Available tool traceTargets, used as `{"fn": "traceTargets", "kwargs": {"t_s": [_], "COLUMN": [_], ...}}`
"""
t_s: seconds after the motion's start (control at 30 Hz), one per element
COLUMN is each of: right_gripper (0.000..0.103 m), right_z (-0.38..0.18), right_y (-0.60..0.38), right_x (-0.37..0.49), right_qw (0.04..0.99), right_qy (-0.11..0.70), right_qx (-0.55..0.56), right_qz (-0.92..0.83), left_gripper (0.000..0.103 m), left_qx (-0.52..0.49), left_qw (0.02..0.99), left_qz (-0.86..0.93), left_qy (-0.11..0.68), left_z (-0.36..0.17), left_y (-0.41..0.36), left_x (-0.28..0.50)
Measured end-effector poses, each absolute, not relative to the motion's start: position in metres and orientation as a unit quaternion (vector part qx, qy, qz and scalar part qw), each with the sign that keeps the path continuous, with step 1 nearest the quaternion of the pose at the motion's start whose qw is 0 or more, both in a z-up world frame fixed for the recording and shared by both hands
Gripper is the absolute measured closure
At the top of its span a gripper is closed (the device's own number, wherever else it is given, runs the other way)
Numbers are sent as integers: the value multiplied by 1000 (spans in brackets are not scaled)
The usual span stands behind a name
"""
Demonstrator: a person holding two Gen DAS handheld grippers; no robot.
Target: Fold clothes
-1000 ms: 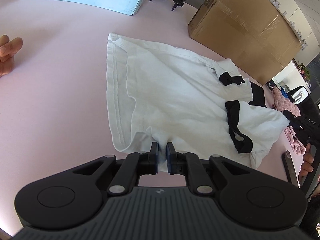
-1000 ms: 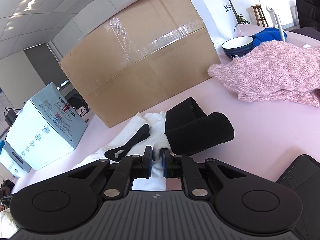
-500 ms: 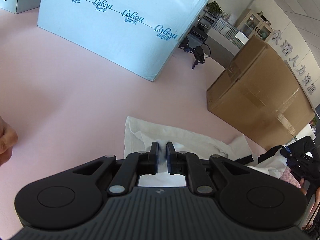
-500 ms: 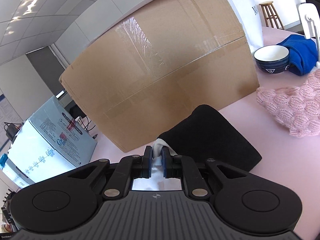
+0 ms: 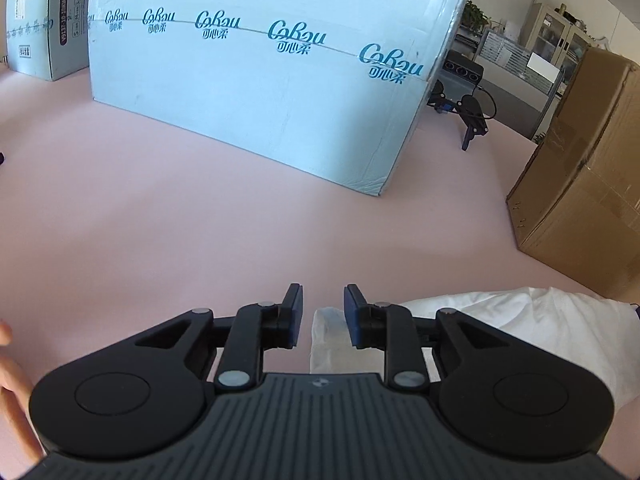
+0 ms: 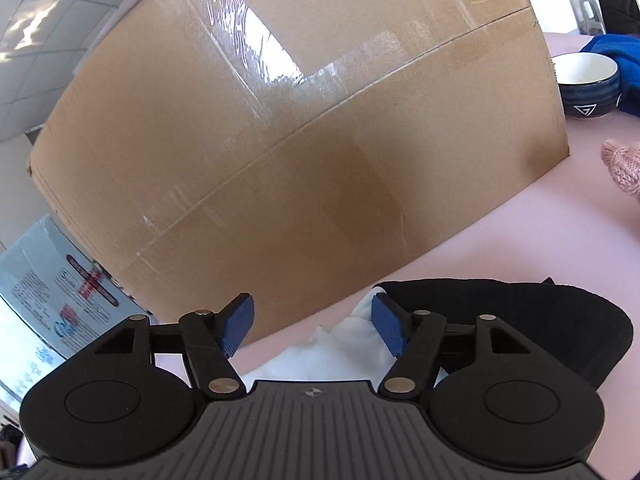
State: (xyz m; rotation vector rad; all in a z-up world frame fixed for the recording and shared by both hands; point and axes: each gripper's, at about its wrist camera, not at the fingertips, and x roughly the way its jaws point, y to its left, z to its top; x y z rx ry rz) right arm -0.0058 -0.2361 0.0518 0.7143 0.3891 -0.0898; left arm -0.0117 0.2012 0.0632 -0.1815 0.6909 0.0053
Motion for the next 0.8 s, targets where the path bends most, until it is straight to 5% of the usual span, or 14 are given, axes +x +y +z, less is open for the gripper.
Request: {"fn": "traceTargets", "kwargs": {"t_s": [0.07, 0.13, 0.47, 0.53, 0.8], "right_gripper": [14, 12, 12, 11, 9], "right_z": [61, 76, 68, 60, 33], "right_y": [-239, -242, -272, -271, -270], "right_x": [-17, -29, -64, -69, -80], "right_qw": [917, 919, 871, 868, 868], "right_qy": [177, 179, 363, 382, 386], "right_qx": [355, 350, 313, 294, 264], "right_qz": [-38, -23, -110, -122, -166], "left_gripper": [44, 38, 33, 24, 24], "left_qx": [-36, -15, 87, 71, -6], "left_qw": [948, 945, 940, 941, 932], "left_qz": [-4, -19, 66, 53, 31], "left_qy": [315, 325, 324, 328, 362], "left_z": [67, 67, 39, 39, 28], "left_y": [185, 173, 138, 141, 155], "left_x": [-32, -48, -102, -103, -111]}}
